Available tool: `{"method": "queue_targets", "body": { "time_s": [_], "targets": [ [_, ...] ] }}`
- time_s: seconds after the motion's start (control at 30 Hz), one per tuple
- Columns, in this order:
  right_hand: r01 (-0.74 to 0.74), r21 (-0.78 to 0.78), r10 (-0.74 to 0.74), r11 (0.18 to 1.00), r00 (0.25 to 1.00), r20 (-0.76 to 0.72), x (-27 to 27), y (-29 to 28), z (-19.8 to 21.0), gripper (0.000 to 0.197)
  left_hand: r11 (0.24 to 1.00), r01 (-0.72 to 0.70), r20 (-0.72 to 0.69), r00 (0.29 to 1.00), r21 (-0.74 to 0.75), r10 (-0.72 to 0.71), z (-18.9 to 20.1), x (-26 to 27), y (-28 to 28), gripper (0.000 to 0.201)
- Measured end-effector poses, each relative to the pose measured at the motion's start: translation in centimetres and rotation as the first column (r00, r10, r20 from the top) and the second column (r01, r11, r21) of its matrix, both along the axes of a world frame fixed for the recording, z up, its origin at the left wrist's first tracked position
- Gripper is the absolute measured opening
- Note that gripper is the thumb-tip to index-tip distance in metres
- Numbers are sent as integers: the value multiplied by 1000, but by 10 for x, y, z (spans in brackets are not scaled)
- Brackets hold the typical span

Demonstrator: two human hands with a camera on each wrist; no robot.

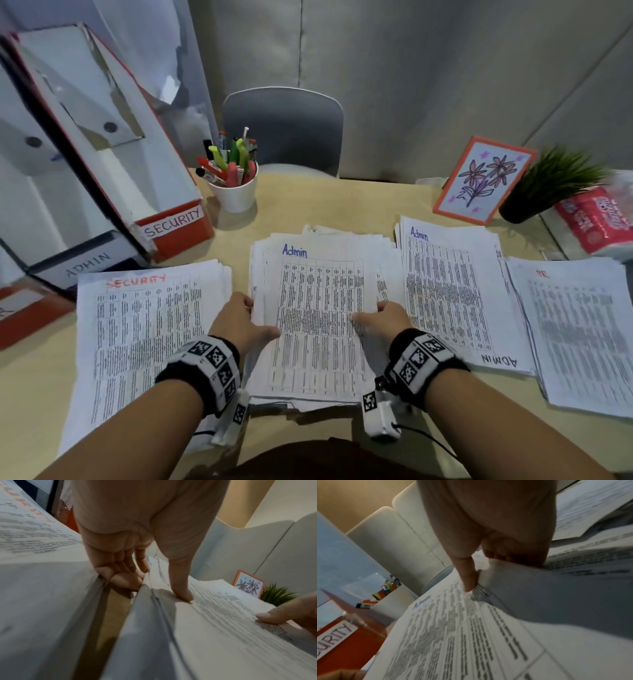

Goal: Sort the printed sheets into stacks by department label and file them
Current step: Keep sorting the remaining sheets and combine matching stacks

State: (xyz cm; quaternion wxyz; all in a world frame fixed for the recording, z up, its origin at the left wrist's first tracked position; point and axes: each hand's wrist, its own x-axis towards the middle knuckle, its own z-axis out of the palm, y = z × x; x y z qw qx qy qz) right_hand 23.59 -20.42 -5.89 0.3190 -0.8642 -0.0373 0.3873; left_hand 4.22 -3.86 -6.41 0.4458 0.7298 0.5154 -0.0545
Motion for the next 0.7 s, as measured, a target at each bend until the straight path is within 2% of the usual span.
{"method": "queue_targets", "body": {
  "time_s": [0.07,0.1,0.13,0.2,0.27,0.3,0.37,0.4,0.5,0.53,0.57,0.6,0.63,0.7],
  "targets": [
    [63,94,-62,994,998,-8,0,-2,-3,24,1000,-18,5,1000,14,18,0,0,0,66],
    [101,158,-102,982,995,-5,1,-4,-1,13,999,-28,11,1000,26,28,-1,1,0,64],
    [156,227,-157,961,987,-12,5,-8,-1,10,999,-37,16,999,38,37,-1,3,0,63],
    [197,250,-207,948,978,13,16,-14,5,2,997,-64,43,997,46,62,-2,6,1,60],
    [305,302,-323,903,946,11,34,-25,14,7,995,-89,57,995,50,86,-4,9,1,67],
    [367,339,-390,866,921,-1,44,-33,20,9,994,-87,45,996,71,84,-5,11,1,77],
    [419,289,-453,861,889,61,59,-49,22,21,988,-51,-9,999,148,53,-5,17,-3,100],
    [451,279,-481,848,875,47,67,-56,18,24,981,-25,-41,999,192,33,-4,21,-6,108],
    [548,301,-561,780,826,-51,78,-75,5,17,958,76,-154,988,275,-34,-3,28,-14,122],
    [590,316,-593,743,799,-99,78,-79,3,8,953,109,-190,980,283,-56,-5,29,-14,124],
    [628,334,-623,703,770,-138,79,-83,-2,14,951,131,-212,975,281,-72,-6,30,-14,123],
    [668,349,-652,657,736,-181,78,-85,-3,31,953,137,-215,973,270,-79,-6,30,-12,121],
    [681,360,-651,638,726,-220,79,-87,-6,39,960,130,-200,976,247,-81,-8,30,-8,118],
    [667,362,-642,651,738,-207,77,-87,-5,35,980,97,-122,990,171,-77,-9,28,3,107]
  ]
}}
